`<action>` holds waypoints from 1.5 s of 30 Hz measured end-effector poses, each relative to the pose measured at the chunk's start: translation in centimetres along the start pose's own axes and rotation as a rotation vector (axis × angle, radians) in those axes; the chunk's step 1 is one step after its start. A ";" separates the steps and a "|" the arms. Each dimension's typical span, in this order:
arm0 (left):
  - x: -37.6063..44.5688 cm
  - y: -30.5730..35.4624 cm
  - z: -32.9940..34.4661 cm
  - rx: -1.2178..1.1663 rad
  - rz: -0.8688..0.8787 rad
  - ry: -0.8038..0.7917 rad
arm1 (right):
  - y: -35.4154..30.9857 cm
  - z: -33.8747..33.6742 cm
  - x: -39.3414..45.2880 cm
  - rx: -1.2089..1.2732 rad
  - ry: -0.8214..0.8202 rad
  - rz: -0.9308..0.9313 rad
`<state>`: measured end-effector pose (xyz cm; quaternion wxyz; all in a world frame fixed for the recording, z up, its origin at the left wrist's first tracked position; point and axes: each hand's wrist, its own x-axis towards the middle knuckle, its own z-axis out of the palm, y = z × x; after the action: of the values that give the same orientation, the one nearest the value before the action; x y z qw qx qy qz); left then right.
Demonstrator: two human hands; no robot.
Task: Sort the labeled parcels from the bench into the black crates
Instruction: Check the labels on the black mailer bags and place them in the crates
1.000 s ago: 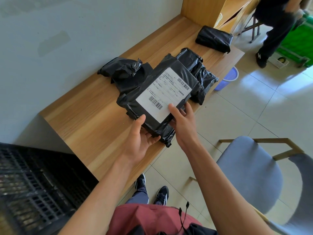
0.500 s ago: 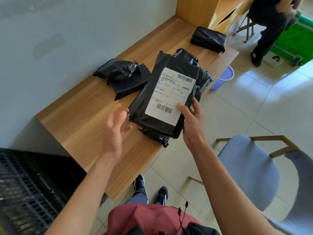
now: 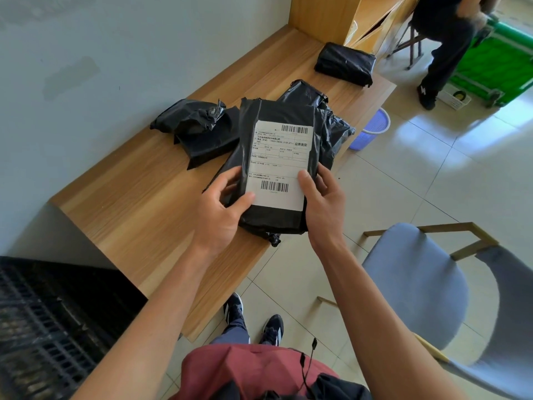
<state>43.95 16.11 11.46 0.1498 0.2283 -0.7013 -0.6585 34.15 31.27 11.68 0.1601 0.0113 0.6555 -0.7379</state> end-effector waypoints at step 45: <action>-34.0 -4.6 -27.2 -0.078 -0.086 0.856 | 8.2 23.5 -31.0 -0.246 -0.905 0.001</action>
<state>87.36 10.30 12.41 0.4082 0.5040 -0.5404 -0.5360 70.16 14.62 14.08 0.4305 -0.3303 0.6024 -0.5853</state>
